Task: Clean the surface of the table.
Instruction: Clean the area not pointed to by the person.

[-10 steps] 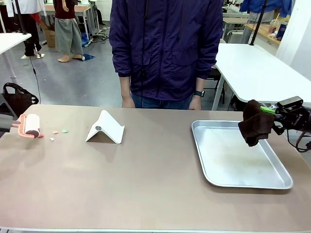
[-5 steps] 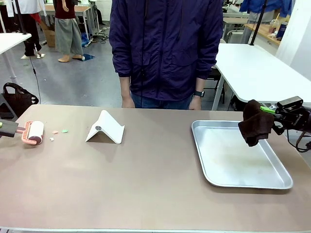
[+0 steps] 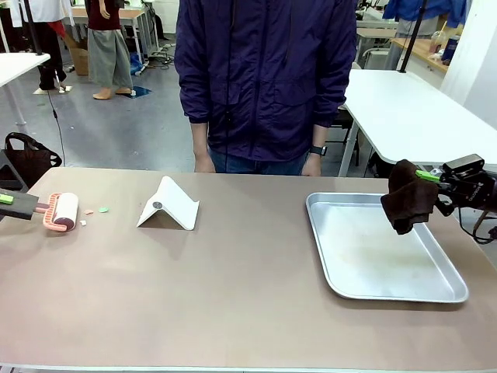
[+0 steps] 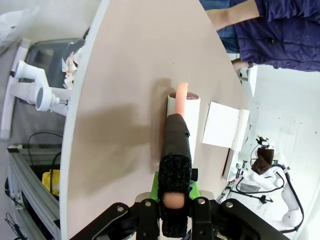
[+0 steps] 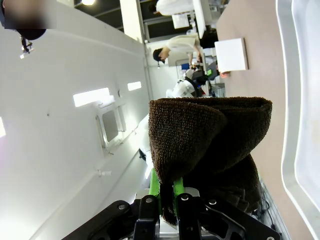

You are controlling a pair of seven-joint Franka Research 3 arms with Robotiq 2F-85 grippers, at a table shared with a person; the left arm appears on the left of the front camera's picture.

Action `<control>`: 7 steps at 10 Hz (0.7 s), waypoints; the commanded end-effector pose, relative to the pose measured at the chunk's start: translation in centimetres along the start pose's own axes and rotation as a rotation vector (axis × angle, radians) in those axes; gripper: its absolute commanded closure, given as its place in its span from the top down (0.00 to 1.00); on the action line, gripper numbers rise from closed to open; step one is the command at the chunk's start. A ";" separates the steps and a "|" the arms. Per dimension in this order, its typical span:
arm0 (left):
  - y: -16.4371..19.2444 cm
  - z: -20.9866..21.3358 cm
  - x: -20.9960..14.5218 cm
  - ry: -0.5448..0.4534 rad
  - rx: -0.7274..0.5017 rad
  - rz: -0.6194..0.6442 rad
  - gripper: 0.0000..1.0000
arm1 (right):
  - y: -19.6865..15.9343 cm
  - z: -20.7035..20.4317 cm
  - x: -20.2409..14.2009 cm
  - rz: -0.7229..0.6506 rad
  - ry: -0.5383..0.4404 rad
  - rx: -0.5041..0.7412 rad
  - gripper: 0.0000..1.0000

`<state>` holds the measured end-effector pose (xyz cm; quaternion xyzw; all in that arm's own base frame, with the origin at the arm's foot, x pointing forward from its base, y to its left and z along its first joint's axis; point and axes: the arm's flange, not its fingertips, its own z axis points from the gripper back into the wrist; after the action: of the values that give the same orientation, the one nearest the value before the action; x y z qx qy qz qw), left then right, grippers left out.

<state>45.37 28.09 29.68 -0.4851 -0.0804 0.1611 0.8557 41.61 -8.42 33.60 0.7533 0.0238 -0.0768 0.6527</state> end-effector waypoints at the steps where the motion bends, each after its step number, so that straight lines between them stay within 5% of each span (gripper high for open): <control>1: 1.0 -2.8 -0.4 0.061 0.096 -0.022 0.22 | 0.7 -0.1 0.3 -0.004 0.006 0.021 0.11; 7: -2.5 -9.6 0.7 0.162 0.099 -0.089 0.22 | 0.7 -0.1 0.3 -0.004 0.006 0.021 0.11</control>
<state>49.69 20.24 29.27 -0.4873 -0.0484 0.0909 0.8671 41.62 -8.42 33.60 0.7534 0.0238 -0.0767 0.6527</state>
